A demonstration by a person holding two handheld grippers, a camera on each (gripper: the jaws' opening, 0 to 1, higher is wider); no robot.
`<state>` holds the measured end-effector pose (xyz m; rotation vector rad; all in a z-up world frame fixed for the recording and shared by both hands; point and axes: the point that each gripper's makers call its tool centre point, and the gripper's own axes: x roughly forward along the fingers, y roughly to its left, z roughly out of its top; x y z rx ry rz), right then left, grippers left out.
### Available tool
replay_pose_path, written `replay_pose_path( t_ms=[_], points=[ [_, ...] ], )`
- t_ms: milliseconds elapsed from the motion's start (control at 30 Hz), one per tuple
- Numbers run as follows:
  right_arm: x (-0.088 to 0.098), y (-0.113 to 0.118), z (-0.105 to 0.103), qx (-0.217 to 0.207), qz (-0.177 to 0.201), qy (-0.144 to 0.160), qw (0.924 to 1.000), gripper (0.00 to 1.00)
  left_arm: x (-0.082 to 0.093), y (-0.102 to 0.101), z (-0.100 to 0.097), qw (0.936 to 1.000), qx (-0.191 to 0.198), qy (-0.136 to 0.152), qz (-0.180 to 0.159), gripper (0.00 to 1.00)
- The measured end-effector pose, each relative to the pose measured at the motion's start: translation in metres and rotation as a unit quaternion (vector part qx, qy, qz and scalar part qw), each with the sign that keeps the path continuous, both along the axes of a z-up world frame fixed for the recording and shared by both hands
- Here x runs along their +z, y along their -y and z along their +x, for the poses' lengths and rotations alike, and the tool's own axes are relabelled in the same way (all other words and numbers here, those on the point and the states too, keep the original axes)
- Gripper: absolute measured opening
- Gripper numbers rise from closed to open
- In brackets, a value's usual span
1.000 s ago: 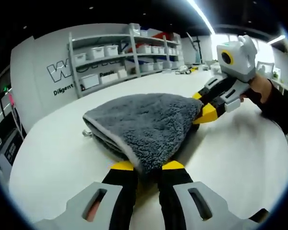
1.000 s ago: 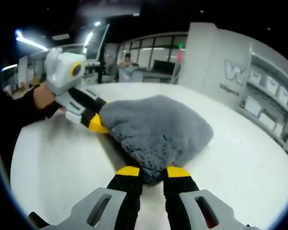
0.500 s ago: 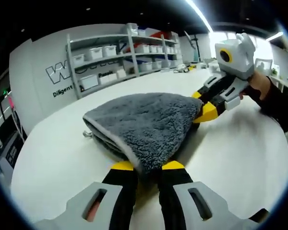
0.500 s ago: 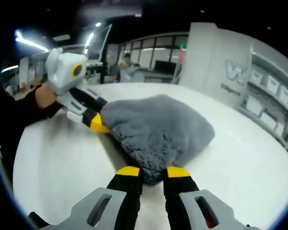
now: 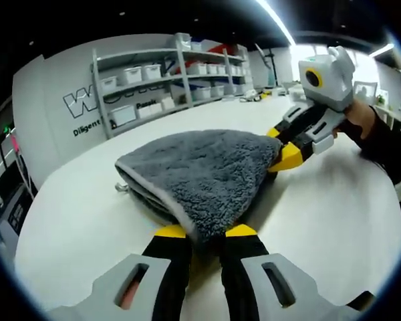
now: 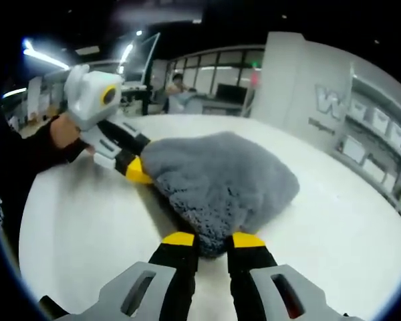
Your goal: Open the folded towel by lifting each exposed corner and separating the folded layers until the towel lies flat within the target outline without major curled edges
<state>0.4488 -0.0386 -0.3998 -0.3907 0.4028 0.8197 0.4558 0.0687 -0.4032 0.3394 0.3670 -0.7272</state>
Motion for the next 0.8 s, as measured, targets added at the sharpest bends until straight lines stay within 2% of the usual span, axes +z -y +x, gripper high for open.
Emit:
replay_pose_path(
  t_ms=[800],
  points=[
    [-0.001, -0.001, -0.011, 0.007, 0.006, -0.008, 0.9999, 0.12, 0.000, -0.001, -0.015, 1.0000, -0.003, 0.001, -0.005, 0.15]
  ],
)
